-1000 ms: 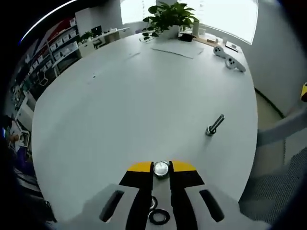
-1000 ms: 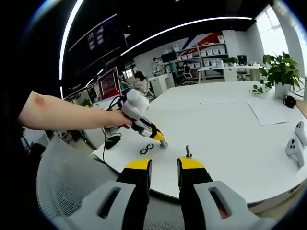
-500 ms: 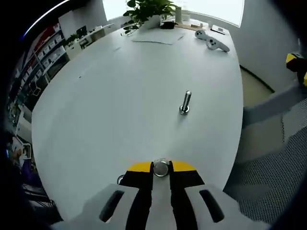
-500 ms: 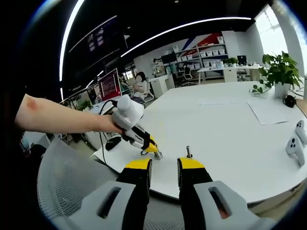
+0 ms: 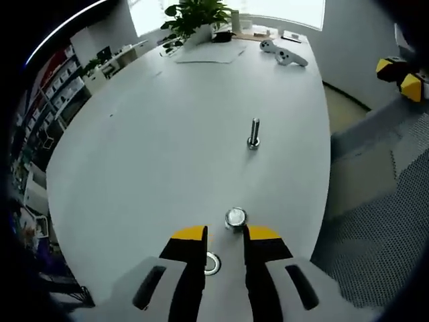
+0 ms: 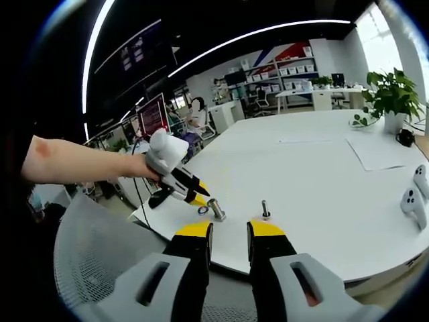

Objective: Place the washer onto the threaded stud by aligning its center hole with the stud, sliding it down to the base, and recovering from edge contact or off-axis alignment until the washer reaches the visible bottom stop.

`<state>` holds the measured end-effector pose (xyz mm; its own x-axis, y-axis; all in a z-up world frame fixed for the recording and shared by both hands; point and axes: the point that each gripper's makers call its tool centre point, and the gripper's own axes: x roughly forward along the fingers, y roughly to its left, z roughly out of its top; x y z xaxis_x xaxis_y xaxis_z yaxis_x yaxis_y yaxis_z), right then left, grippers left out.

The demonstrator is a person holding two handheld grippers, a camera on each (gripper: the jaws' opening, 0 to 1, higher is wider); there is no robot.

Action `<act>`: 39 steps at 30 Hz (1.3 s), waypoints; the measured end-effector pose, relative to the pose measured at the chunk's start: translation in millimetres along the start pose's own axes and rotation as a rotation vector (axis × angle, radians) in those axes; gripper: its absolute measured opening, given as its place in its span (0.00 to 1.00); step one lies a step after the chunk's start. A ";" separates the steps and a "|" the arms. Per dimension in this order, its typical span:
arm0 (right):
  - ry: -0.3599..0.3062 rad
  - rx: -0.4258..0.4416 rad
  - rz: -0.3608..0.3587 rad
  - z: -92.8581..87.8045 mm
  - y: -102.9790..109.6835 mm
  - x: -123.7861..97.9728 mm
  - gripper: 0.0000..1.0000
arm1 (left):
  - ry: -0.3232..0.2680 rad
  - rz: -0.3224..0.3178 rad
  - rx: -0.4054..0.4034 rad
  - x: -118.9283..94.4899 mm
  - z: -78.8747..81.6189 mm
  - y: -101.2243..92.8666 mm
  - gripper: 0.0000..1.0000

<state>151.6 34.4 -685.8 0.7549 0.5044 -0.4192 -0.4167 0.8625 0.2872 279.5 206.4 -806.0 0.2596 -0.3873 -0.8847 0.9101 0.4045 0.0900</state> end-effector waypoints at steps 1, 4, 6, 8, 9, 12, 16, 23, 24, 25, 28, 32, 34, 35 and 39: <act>0.001 0.000 0.000 0.1 -0.2 0.1 0.23 | 0.003 0.005 -0.004 -1.0 -4.0 3.6 0.19; -0.001 0.000 0.001 0.7 -0.4 0.3 0.23 | 0.068 0.017 0.017 0.1 -29.3 12.6 0.19; -0.005 0.001 0.000 1.2 -0.6 0.2 0.23 | 0.088 0.017 0.018 3.2 -39.2 14.6 0.18; -0.008 0.002 -0.001 1.6 -0.7 0.2 0.23 | 0.106 0.012 0.011 6.4 -47.9 14.5 0.18; -0.009 0.003 -0.002 1.7 -0.9 0.1 0.23 | 0.112 0.004 0.006 7.9 -50.5 13.1 0.18; -0.008 0.001 -0.003 1.7 -1.0 0.4 0.23 | 0.151 -0.037 -0.018 13.0 -59.9 6.9 0.18; -0.010 0.000 0.000 2.0 -0.7 0.6 0.23 | 0.158 -0.059 -0.006 20.1 -60.7 2.2 0.15; -0.018 -0.001 -0.001 3.1 -1.1 0.6 0.23 | 0.172 -0.040 -0.020 32.2 -57.9 8.1 0.13; -0.017 -0.001 -0.001 3.1 -1.1 0.7 0.23 | 0.175 -0.045 -0.021 32.9 -58.1 7.7 0.13; -0.017 -0.003 0.000 3.2 -0.9 0.7 0.23 | 0.177 -0.050 -0.024 33.5 -58.4 6.5 0.14; -0.017 -0.005 0.002 3.3 -0.6 1.0 0.23 | 0.172 -0.027 -0.015 35.1 -56.9 10.2 0.27; -0.017 -0.006 0.002 3.2 -0.5 1.1 0.23 | 0.175 -0.046 -0.050 38.1 -58.4 8.1 0.32; -0.016 -0.008 0.004 3.2 -0.4 1.2 0.23 | 0.186 -0.055 -0.047 38.2 -60.2 5.7 0.31; -0.015 -0.009 0.004 3.2 -0.3 1.2 0.23 | 0.180 -0.056 -0.053 38.6 -57.7 6.1 0.31; -0.011 -0.009 0.006 2.7 -0.1 1.2 0.23 | 0.182 -0.069 -0.053 40.2 -55.0 5.8 0.31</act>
<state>154.0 34.8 -684.0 0.7580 0.5090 -0.4078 -0.4258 0.8598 0.2818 277.4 238.8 -866.2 0.1306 -0.2616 -0.9563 0.9041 0.4272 0.0066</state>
